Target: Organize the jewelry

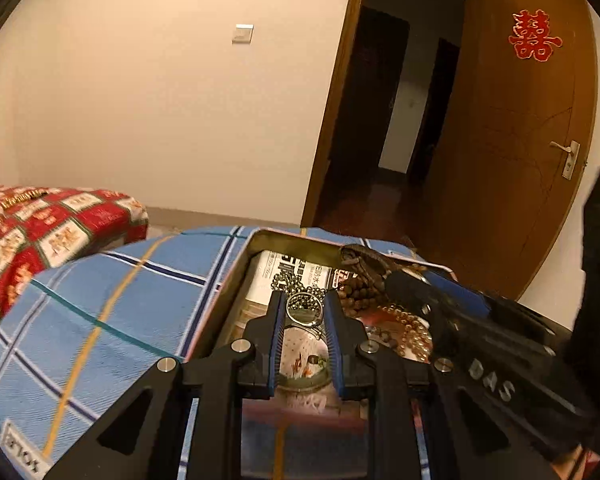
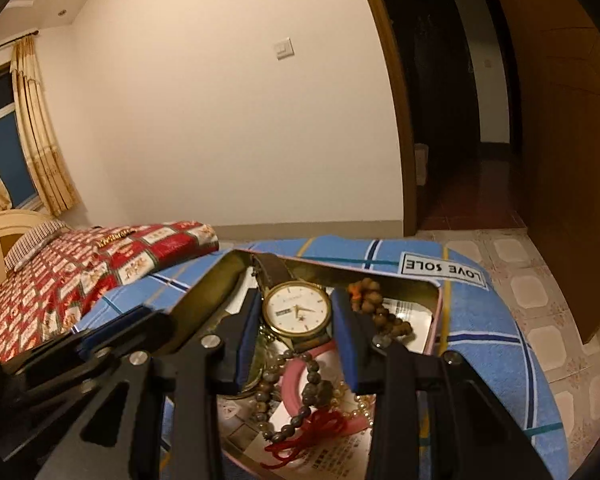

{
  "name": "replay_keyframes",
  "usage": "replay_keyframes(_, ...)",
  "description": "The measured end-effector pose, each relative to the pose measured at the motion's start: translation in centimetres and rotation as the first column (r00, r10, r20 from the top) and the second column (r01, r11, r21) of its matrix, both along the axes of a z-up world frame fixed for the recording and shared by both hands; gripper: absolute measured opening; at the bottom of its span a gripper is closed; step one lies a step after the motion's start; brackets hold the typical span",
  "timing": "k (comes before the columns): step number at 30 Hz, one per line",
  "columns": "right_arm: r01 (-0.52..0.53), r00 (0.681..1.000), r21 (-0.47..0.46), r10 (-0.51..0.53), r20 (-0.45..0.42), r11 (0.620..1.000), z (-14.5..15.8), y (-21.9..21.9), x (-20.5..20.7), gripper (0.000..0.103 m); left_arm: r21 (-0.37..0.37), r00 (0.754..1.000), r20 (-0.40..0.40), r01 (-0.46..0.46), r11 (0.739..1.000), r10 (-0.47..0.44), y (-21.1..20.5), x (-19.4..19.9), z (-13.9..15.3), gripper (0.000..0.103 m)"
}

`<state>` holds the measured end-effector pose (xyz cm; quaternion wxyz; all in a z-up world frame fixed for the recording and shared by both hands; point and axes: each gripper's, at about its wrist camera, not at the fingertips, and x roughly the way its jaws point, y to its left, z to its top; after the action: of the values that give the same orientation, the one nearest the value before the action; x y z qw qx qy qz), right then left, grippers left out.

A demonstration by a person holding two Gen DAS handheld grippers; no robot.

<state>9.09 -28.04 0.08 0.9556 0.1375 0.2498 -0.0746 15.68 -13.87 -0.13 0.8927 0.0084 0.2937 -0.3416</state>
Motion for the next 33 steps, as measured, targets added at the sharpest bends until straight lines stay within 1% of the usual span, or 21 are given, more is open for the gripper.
replay_keyframes(2,-0.002,1.000,-0.014,0.002,-0.022,1.000,-0.4,-0.1,0.2,0.039,0.008,1.000,-0.019,-0.005,1.000,0.005,-0.4,0.7,-0.6,0.019)
replay_keyframes(4,0.003,0.999,-0.018,-0.004,-0.046,1.000,-0.9,-0.2,0.5,0.039,0.031,0.999,-0.029,-0.019,0.999,0.020,-0.6,1.1,-1.1,0.019)
replay_keyframes(6,0.004,0.998,-0.009,-0.005,-0.060,1.000,-1.2,-0.6,0.8,0.039,0.051,0.999,-0.047,-0.023,0.998,0.026,-0.8,1.4,-1.6,0.019)
replay_keyframes(7,0.004,0.998,-0.003,-0.004,-0.069,1.000,-1.3,-0.8,0.9,0.039,0.050,0.997,-0.068,-0.021,0.999,0.024,-0.7,1.6,-1.7,0.019)
replay_keyframes(9,0.002,0.997,0.002,-0.001,-0.084,1.000,-1.6,-1.0,1.0,0.039,0.035,0.996,-0.082,-0.016,0.999,0.018,-0.6,1.8,-1.9,0.019)
replay_keyframes(10,0.004,0.996,-0.003,-0.004,-0.087,1.000,-1.6,-1.0,1.1,0.039,0.041,0.995,-0.096,-0.009,0.999,0.013,-0.7,1.9,-2.0,0.019)
replay_keyframes(14,0.004,0.996,-0.023,-0.006,-0.094,1.000,-1.6,-0.8,1.2,0.039,0.076,0.996,-0.091,-0.009,0.997,0.016,-1.1,1.9,-2.2,0.019)
replay_keyframes(19,-0.003,0.996,-0.003,0.003,-0.084,1.000,-1.5,-0.9,1.2,0.042,0.099,0.996,-0.085,-0.017,0.995,0.025,-1.5,1.8,-2.4,0.020)
replay_keyframes(20,-0.005,0.997,0.002,0.005,-0.082,1.000,-1.5,-0.9,1.2,0.045,0.102,0.996,-0.088,-0.019,0.995,0.028,-1.5,1.8,-2.4,0.022)
replay_keyframes(21,-0.007,0.997,0.008,0.008,-0.083,1.000,-1.6,-0.9,1.2,0.053,0.100,0.995,-0.094,-0.019,0.995,0.028,-1.5,1.8,-2.4,0.023)
replay_keyframes(23,0.004,0.997,0.016,-0.003,-0.076,1.000,-1.5,-1.1,1.0,0.056,0.095,0.996,-0.072,-0.046,0.994,0.053,-1.2,1.3,-2.1,0.033)
replay_keyframes(24,0.011,0.998,0.022,-0.010,-0.065,1.000,-1.4,-1.2,0.8,0.056,0.088,0.997,-0.050,-0.061,0.994,0.066,-0.9,0.9,-1.8,0.035)
replay_keyframes(26,0.061,0.998,0.031,-0.061,0.003,0.998,-0.5,-1.9,-0.4,0.059,0.069,0.996,-0.006,-0.084,0.994,0.084,-0.4,0.3,-1.2,0.045)
replay_keyframes(28,0.149,0.985,0.024,-0.150,0.082,0.989,0.4,-2.7,-2.1,0.077,0.069,0.991,0.046,-0.127,0.989,0.124,0.2,-0.6,-0.8,0.049)
replay_keyframes(30,0.246,0.961,0.027,-0.248,0.127,0.969,0.8,-3.7,-3.5,0.079,0.071,0.984,0.073,-0.171,0.983,0.166,1.0,-1.3,-0.6,0.049)
replay_keyframes(31,0.300,0.944,0.037,-0.302,0.132,0.953,0.8,-4.4,-4.1,0.079,0.063,0.980,0.078,-0.190,0.980,0.185,1.7,-1.7,-0.5,0.049)
replay_keyframes(33,0.351,0.928,0.062,-0.356,0.109,0.934,0.4,-5.4,-4.4,0.079,0.043,0.972,0.089,-0.222,0.974,0.218,3.0,-2.4,-0.4,0.049)
